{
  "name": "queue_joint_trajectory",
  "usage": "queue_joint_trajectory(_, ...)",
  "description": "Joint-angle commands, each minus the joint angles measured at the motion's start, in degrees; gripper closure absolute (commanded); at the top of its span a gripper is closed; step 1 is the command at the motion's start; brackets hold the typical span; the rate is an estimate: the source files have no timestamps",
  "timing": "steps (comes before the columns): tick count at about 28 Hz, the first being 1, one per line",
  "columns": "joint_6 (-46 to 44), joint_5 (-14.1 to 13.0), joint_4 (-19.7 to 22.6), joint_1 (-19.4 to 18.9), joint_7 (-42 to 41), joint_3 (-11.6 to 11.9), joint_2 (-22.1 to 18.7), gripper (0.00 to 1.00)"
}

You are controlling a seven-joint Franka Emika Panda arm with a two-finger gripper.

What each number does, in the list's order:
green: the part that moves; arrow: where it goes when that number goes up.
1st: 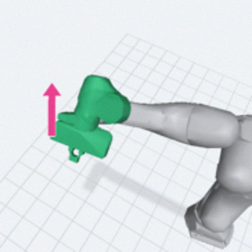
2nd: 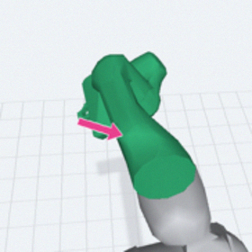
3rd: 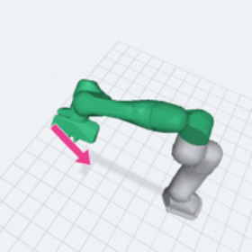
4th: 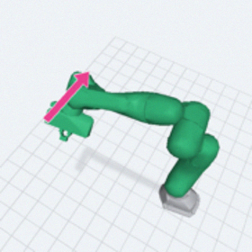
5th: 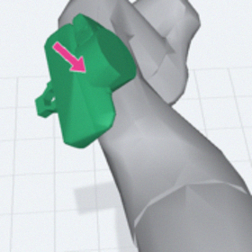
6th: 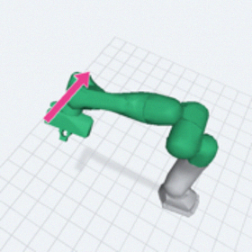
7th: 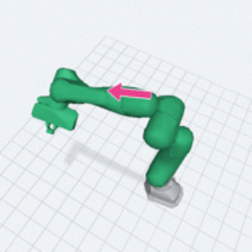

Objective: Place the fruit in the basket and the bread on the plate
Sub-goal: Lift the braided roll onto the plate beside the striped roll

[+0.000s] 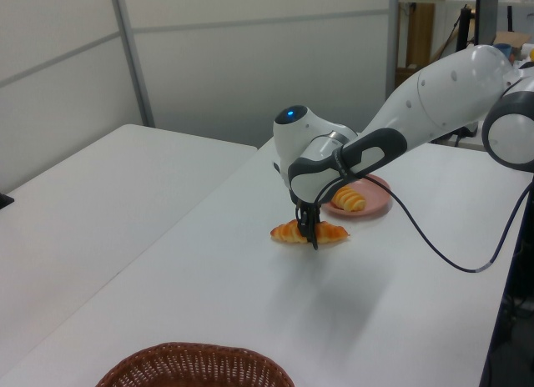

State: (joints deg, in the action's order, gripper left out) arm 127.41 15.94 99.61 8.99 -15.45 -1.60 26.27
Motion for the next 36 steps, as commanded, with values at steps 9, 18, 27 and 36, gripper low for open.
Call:
queue_joint_trajectory(9, -2.6, -9.3, -1.7, 0.8, 6.0, 0.1, -6.4, 1.00)
queue_joint_trajectory(18, -8.1, -10.6, -1.7, 8.1, 12.9, 0.0, -11.5, 1.00)
queue_joint_trajectory(27, -8.5, -11.4, -1.6, 14.7, 23.6, 0.1, -11.2, 1.00)
queue_joint_trajectory(36, -3.0, -11.4, -1.6, 18.5, 27.0, 0.3, -7.4, 1.00)
